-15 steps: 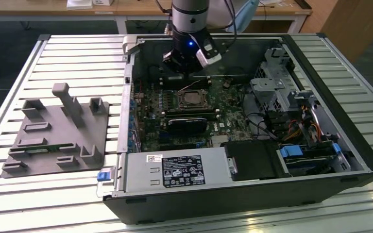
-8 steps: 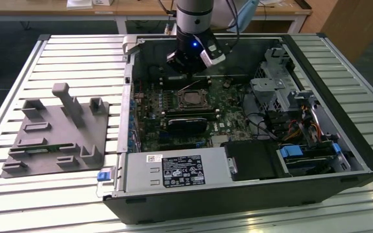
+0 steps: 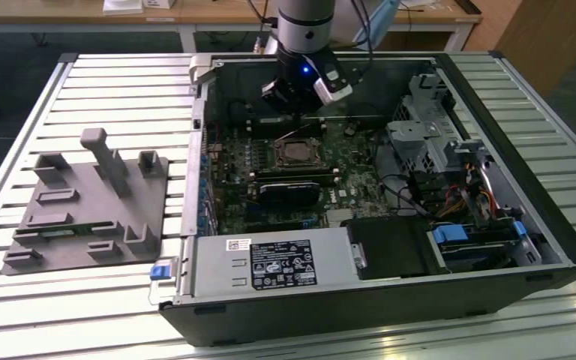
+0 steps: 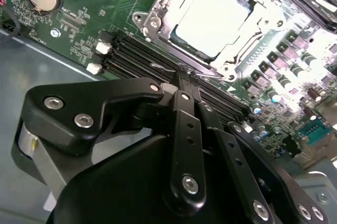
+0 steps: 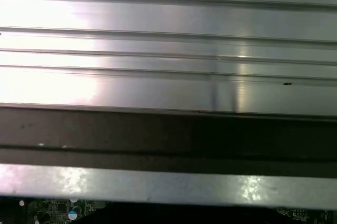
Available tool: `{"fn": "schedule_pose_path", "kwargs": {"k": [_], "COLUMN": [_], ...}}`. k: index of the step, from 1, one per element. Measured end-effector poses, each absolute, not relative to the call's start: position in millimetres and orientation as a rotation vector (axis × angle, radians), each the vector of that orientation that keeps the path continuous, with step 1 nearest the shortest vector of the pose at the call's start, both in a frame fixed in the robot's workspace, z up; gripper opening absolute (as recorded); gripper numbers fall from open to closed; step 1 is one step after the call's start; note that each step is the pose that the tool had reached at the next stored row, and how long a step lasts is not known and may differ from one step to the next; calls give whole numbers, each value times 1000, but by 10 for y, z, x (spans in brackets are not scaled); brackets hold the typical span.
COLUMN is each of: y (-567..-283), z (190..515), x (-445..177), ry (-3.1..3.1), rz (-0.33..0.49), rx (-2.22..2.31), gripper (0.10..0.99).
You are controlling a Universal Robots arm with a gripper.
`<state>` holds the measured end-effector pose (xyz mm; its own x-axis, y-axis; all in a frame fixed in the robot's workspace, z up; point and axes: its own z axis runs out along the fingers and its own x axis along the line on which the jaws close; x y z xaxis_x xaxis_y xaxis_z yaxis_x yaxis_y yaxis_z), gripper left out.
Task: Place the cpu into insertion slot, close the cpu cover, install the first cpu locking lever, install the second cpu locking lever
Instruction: 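Install the first cpu locking lever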
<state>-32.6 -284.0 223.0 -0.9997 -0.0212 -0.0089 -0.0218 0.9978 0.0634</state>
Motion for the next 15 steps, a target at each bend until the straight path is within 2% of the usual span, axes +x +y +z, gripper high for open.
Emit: {"fn": "schedule_pose_path", "kwargs": {"k": [15], "y": [-2817], "z": [2094], "x": [-186], "ry": [3134], "rz": [100], "rx": [-34], "gripper": [106]}}
